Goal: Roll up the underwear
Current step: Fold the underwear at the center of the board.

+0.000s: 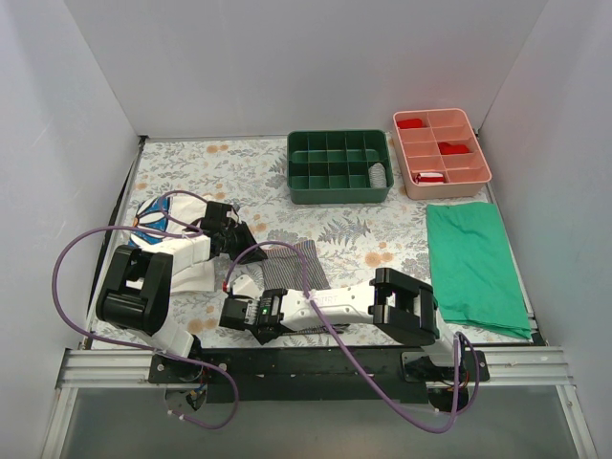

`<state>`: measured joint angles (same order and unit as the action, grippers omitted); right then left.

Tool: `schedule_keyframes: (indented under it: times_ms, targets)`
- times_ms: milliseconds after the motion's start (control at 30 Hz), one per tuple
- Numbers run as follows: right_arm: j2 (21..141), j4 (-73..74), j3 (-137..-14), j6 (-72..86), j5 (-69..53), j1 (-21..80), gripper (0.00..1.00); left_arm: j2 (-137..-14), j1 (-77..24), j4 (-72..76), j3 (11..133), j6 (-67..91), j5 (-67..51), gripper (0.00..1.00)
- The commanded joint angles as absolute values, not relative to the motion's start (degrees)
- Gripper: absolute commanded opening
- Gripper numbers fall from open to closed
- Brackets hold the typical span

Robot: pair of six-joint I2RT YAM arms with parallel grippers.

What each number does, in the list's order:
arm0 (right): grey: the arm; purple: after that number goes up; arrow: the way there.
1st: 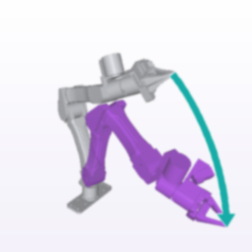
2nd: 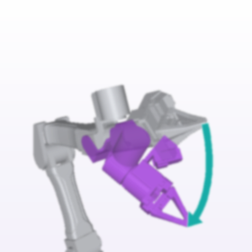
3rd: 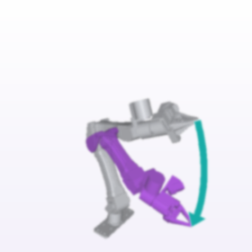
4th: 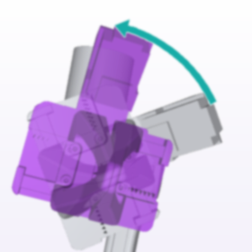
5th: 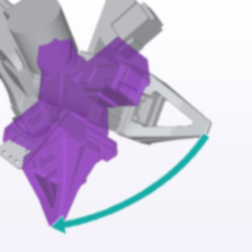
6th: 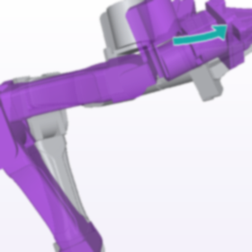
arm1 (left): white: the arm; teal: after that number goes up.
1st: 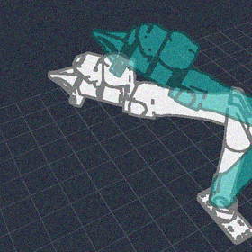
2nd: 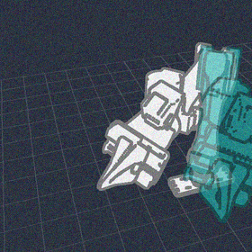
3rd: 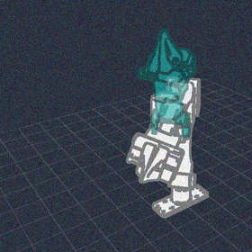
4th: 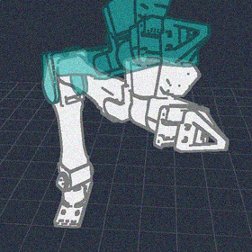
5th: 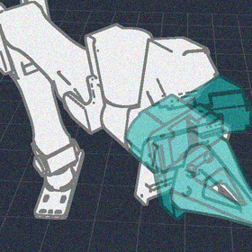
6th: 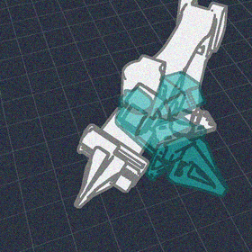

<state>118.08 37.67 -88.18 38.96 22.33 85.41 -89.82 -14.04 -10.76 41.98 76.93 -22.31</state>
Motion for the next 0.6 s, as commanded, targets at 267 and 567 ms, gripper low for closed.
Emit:
schedule_keyframes:
  times_ms: [267,567]
  targets:
    - [120.23,40.51,-88.77,39.99,21.97,85.17,0.27,-88.95,-14.06,-10.9,42.98,76.64,-22.24,0.01]
    - [115.25,37.19,-85.19,38.59,22.59,85.08,0.03,-88.42,-14.06,-12.39,43.77,76.9,-21.45,0.0]
